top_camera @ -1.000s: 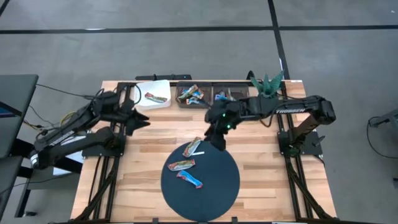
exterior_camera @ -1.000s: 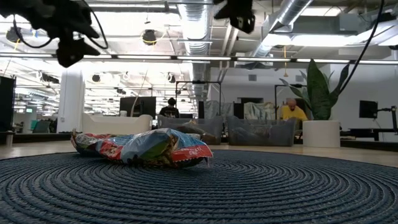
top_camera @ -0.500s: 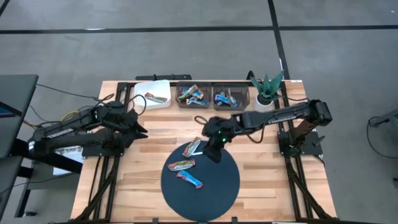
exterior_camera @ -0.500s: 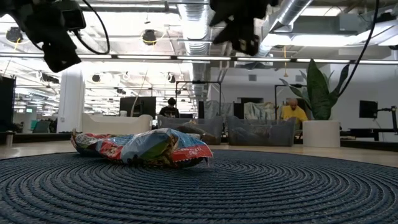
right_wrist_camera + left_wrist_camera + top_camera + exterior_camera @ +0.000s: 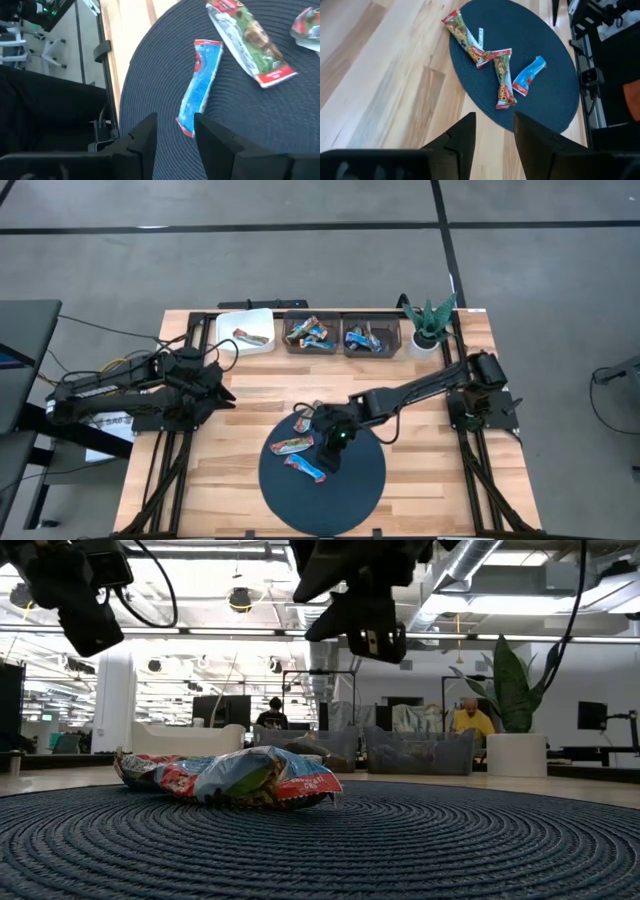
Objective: Pick and place Granola Bars by type
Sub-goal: Put the red granola bar into the white bin
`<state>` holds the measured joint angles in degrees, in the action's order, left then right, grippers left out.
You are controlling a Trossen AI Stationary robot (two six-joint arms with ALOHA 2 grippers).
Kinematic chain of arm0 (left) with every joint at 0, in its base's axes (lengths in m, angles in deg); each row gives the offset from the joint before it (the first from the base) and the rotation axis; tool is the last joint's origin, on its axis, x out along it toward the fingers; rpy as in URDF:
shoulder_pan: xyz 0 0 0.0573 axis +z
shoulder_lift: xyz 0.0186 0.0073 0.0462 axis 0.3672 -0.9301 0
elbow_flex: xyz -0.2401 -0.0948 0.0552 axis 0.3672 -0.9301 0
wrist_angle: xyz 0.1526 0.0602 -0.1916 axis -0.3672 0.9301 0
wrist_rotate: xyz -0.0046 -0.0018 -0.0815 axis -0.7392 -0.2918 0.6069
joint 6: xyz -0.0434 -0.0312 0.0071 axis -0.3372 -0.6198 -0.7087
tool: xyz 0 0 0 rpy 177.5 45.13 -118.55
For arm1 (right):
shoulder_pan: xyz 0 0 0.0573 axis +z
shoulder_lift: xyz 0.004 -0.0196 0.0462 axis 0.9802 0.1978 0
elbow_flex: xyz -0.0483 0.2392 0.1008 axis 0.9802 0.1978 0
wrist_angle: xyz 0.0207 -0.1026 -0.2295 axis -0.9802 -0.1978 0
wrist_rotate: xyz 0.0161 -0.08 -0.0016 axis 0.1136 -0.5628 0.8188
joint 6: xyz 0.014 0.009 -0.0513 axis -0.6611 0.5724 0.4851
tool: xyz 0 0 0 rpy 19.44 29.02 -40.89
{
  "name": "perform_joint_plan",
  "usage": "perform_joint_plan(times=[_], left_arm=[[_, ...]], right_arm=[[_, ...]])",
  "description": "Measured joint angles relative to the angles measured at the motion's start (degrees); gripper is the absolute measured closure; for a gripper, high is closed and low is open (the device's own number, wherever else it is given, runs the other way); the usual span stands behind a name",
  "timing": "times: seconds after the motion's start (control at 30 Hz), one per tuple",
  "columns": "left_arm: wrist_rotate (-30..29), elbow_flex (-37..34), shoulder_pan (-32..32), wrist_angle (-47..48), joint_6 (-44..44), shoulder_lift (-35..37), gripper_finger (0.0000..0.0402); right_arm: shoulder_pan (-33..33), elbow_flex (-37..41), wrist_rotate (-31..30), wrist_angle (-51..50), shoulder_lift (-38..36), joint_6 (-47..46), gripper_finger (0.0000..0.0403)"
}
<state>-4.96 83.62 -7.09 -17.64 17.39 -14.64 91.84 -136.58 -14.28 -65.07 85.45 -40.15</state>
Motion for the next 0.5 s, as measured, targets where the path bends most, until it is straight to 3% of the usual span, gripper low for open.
perform_joint_plan(times=[0.27, 0.5], left_arm=[[0.00, 0.00, -2.59, -1.83, 0.56, -2.15, 0.0279], [-0.82, 0.00, -7.84, -9.35, 0.58, -10.81, 0.0279]], right_arm=[[-0.97, -2.56, -1.60, -0.08, 0.15, -0.01, 0.0282], [-2.86, -2.68, -2.12, -2.89, -2.14, 2.47, 0.0282]])
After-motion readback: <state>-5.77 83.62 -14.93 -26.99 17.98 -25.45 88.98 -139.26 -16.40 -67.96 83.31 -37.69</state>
